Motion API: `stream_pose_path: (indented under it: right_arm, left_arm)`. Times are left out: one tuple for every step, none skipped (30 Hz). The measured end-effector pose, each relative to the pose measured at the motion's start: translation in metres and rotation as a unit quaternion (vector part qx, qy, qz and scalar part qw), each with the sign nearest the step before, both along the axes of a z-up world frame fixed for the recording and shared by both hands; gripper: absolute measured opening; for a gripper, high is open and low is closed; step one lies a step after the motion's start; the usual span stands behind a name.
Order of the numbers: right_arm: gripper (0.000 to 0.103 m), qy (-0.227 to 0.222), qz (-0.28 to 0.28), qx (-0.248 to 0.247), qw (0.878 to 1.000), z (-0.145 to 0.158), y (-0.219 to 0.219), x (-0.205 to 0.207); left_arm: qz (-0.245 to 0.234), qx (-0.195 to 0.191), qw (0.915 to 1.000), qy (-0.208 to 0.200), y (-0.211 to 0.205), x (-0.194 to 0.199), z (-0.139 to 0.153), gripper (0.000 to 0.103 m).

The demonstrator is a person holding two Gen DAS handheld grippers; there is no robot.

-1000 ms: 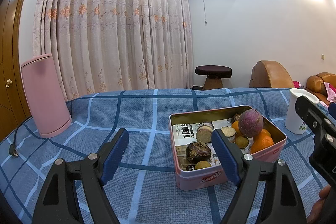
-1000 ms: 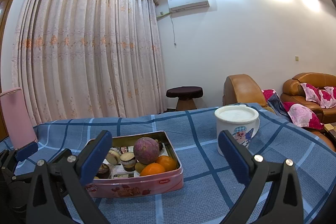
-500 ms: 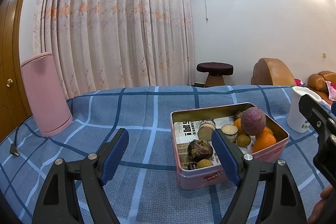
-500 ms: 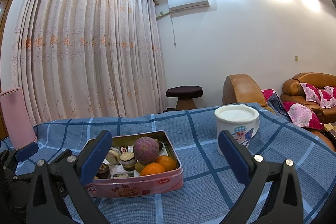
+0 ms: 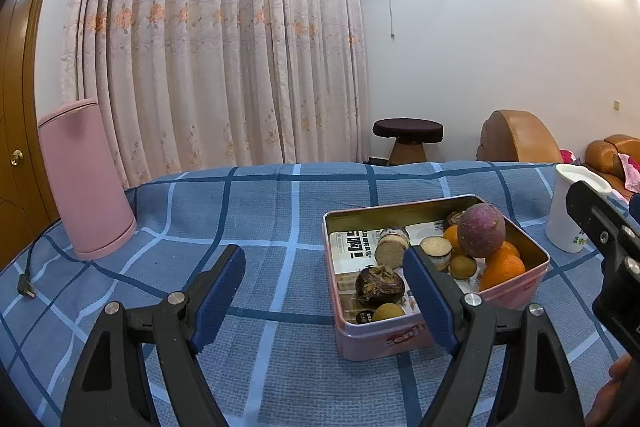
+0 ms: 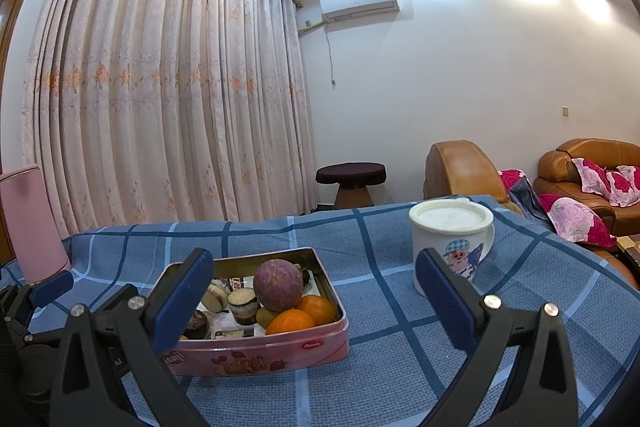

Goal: Organize fruits

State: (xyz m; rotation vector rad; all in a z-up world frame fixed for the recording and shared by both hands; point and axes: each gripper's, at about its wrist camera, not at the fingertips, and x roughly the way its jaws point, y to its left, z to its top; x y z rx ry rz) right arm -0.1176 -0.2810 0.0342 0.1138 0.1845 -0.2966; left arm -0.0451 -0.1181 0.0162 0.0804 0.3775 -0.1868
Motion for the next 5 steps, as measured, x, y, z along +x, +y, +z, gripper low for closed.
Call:
stream_pose_path:
  right_arm:
    - [0.103,0.0,0.0,0.0,1.0,0.0,-0.0003,-0.0002]
    - [0.103,0.0,-0.001,0.0,1.0,-0.0007,-0.0009,-0.0004]
    - [0.103,0.001,-0.001,0.001,1.0,-0.0017,-0.0024,-0.0002]
    - [0.103,0.001,-0.002,0.001,1.0,-0.0017,-0.0028,-0.0003]
    - [0.103,0.001,-0.003,0.001,1.0,-0.0023,-0.003,-0.0004]
  left_arm:
    - [0.0,0.0,1.0,0.001,0.0002,0.0001,-0.0001,0.082]
    - [0.001,0.0,1.0,0.001,0.0,0.0001,-0.0001,0.082]
    - [0.002,0.0,1.0,0.002,-0.0005,0.0003,0.0001,0.082]
    - [0.003,0.0,1.0,0.003,0.0009,0.0003,0.0002,0.082]
    - [0.004,0.001,1.0,0.004,-0.001,0.0007,0.0002,0.082]
